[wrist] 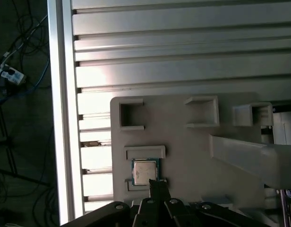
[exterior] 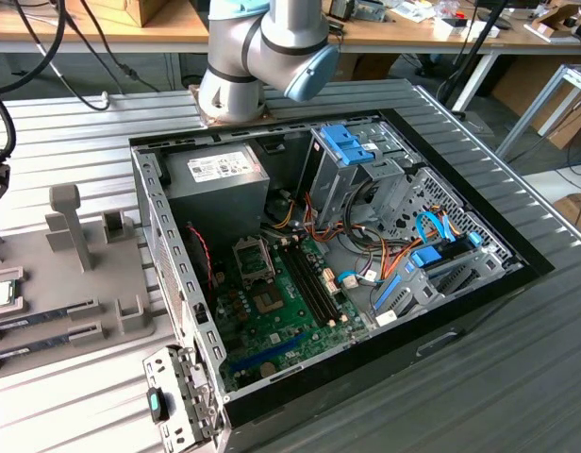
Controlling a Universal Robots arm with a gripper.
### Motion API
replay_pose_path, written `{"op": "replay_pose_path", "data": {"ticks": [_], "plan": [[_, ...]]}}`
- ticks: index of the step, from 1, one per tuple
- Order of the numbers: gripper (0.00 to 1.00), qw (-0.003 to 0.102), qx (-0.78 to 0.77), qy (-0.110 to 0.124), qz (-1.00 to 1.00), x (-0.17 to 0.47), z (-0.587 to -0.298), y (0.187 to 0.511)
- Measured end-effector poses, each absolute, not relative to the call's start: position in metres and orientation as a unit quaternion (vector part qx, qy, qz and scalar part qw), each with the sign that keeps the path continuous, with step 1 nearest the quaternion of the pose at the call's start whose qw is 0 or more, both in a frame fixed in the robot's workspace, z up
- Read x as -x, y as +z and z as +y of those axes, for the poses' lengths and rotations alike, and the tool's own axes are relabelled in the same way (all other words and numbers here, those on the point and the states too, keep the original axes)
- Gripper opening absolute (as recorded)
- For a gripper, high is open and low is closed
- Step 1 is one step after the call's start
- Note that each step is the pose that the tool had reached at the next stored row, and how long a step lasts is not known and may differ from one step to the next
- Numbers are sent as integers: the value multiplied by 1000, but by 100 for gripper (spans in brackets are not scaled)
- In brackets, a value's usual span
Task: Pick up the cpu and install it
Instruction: 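Reach for the cpu, then pick up the cpu and move it towards the insertion slot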
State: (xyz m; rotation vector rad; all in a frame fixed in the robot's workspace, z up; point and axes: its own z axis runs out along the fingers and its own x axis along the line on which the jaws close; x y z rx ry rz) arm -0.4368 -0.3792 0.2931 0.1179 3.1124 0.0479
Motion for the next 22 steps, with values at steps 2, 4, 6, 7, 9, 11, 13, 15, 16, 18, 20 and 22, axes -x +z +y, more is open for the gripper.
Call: {"op": "replay_pose_path", "data": {"ticks": [2, 4, 6, 7, 9, 11, 13, 15, 16, 18, 20, 22], "plan": [[11, 13, -38, 15, 999, 437, -378, 291], [11, 13, -38, 15, 999, 437, -377, 291], [11, 13, -38, 15, 999, 437, -376, 290], [11, 13, -38, 15, 999, 437, -376, 290], [11, 13, -38, 15, 999, 437, -376, 290], [11, 13, -38, 15, 999, 437, -376, 290], [11, 13, -38, 15, 999, 437, -376, 290], [11, 13, -38, 15, 999, 437, -376, 290], [11, 13, -38, 15, 999, 437, -376, 290], [11, 13, -38, 15, 999, 437, -376, 290], [11, 13, -38, 15, 999, 437, -376, 290], [16, 13, -38, 15, 999, 437, -376, 290]]}}
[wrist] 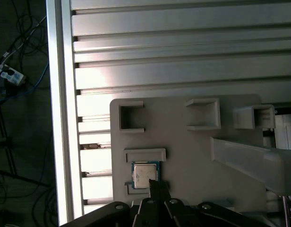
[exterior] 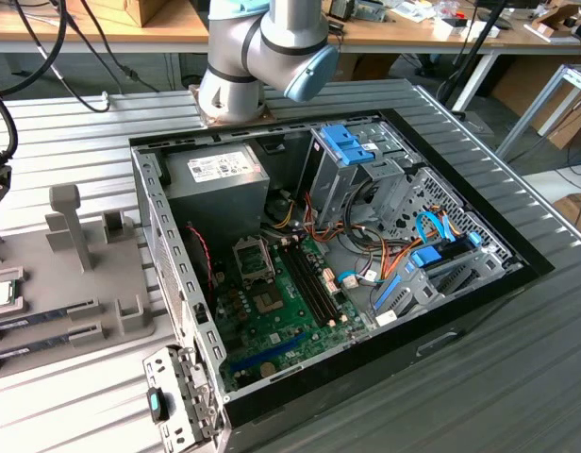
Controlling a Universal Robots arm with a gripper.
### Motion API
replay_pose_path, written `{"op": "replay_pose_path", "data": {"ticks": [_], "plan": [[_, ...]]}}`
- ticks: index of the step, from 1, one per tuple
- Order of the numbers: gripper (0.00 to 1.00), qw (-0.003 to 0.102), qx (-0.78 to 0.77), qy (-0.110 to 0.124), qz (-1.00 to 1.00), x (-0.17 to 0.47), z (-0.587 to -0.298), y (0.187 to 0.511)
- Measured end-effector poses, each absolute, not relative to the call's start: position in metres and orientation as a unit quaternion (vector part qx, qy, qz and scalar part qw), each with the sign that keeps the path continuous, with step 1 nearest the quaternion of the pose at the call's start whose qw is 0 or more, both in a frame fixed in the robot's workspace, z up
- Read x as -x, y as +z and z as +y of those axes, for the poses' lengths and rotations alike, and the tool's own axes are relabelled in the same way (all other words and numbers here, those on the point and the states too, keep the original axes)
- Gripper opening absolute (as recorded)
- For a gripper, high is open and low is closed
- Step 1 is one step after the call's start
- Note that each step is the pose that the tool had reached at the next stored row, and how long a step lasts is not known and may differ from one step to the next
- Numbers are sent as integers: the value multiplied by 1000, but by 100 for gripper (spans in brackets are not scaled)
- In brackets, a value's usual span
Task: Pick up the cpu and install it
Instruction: 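Pick up the cpu and move it towards the insertion slot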
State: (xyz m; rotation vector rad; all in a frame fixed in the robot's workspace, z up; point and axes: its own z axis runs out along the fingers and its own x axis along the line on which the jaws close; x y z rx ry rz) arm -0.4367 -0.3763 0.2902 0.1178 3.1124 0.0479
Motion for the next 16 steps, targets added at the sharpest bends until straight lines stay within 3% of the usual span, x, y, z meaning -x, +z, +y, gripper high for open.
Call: {"op": "replay_pose_path", "data": {"ticks": [1, 2, 6, 16], "plan": [[16, 13, -38, 15, 999, 437, -376, 290], [29, 13, -38, 15, 999, 437, -376, 290], [54, 13, -38, 15, 999, 437, -376, 290], [54, 13, -38, 15, 999, 437, -376, 285]]}}
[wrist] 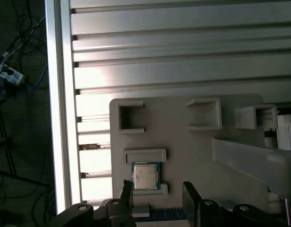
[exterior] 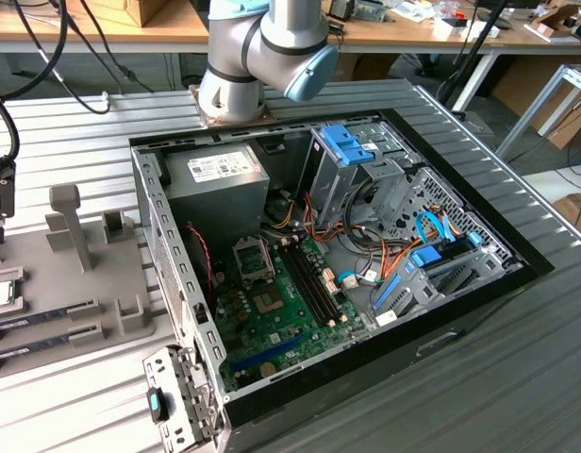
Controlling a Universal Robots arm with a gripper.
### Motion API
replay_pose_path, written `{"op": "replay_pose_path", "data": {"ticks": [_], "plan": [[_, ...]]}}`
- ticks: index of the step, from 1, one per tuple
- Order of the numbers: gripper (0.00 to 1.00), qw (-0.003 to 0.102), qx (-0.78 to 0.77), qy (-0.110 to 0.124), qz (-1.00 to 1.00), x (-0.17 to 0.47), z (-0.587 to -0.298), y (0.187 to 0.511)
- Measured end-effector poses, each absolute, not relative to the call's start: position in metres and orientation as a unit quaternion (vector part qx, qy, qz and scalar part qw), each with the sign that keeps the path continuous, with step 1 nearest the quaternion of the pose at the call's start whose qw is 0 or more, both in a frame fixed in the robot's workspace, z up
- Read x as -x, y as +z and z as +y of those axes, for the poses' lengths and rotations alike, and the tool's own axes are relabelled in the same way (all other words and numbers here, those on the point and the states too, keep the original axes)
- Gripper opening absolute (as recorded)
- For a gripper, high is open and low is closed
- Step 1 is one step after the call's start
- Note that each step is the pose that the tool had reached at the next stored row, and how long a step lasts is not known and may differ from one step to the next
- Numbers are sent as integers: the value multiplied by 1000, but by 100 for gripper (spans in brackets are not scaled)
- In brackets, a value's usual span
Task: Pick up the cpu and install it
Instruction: 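Pick up the cpu and move it towards the insertion slot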
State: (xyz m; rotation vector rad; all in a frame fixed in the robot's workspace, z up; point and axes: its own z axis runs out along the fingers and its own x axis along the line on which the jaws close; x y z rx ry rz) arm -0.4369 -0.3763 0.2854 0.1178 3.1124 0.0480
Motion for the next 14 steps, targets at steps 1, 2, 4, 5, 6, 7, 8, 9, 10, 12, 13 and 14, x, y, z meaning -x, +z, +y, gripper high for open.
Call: {"op": "replay_pose_path", "data": {"ticks": [1, 2, 4, 5, 6, 7, 8, 9, 10, 12, 13, 14], "plan": [[54, 13, -38, 15, 999, 437, -376, 285], [54, 13, -38, 15, 999, 437, -376, 283], [54, 13, -38, 15, 999, 437, -376, 281], [54, 13, -38, 15, 999, 437, -376, 281], [54, 13, -38, 15, 999, 437, -376, 280], [54, 13, -38, 15, 999, 437, -376, 280], [54, 13, -38, 15, 999, 437, -376, 279], [54, 13, -38, 15, 999, 437, -376, 279], [54, 13, -38, 15, 999, 437, -376, 278], [54, 13, -38, 15, 999, 437, -376, 278], [54, 13, -38, 15, 999, 437, -376, 277], [54, 13, -38, 15, 999, 437, -376, 277]]}}
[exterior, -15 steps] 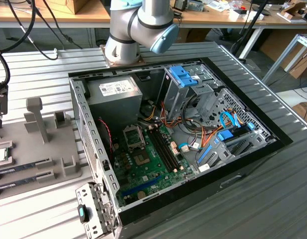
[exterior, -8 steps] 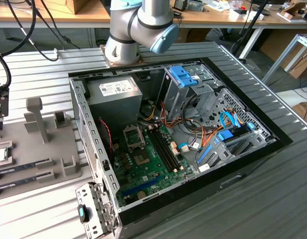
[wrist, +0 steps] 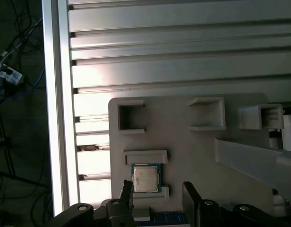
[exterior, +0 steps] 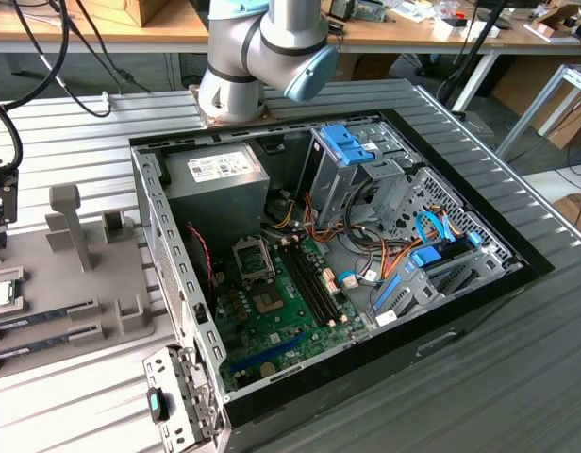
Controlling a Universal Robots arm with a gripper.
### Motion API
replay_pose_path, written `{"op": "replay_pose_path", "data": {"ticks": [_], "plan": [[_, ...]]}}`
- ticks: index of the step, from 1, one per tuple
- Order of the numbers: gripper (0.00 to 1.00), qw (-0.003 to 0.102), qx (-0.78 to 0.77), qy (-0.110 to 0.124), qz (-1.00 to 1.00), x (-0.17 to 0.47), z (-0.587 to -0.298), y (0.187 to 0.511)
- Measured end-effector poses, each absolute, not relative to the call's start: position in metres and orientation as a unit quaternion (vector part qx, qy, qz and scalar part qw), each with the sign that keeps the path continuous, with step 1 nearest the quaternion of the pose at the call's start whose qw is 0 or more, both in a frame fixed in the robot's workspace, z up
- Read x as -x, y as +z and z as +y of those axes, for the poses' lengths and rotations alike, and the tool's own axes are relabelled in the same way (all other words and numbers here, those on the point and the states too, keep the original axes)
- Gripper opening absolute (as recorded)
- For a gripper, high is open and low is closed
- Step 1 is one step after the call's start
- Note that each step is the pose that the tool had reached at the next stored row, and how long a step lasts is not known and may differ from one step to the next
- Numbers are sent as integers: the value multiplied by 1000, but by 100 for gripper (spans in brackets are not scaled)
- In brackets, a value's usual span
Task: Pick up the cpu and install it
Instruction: 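Pick up the cpu and move it towards the insertion slot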
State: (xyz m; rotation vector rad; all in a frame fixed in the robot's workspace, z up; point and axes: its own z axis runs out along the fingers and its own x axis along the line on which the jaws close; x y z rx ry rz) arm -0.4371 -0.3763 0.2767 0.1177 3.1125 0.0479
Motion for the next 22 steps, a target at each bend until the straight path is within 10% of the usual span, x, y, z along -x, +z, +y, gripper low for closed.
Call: {"op": "replay_pose_path", "data": {"ticks": [22], "plan": [[54, 13, -38, 15, 999, 437, -376, 269]]}}
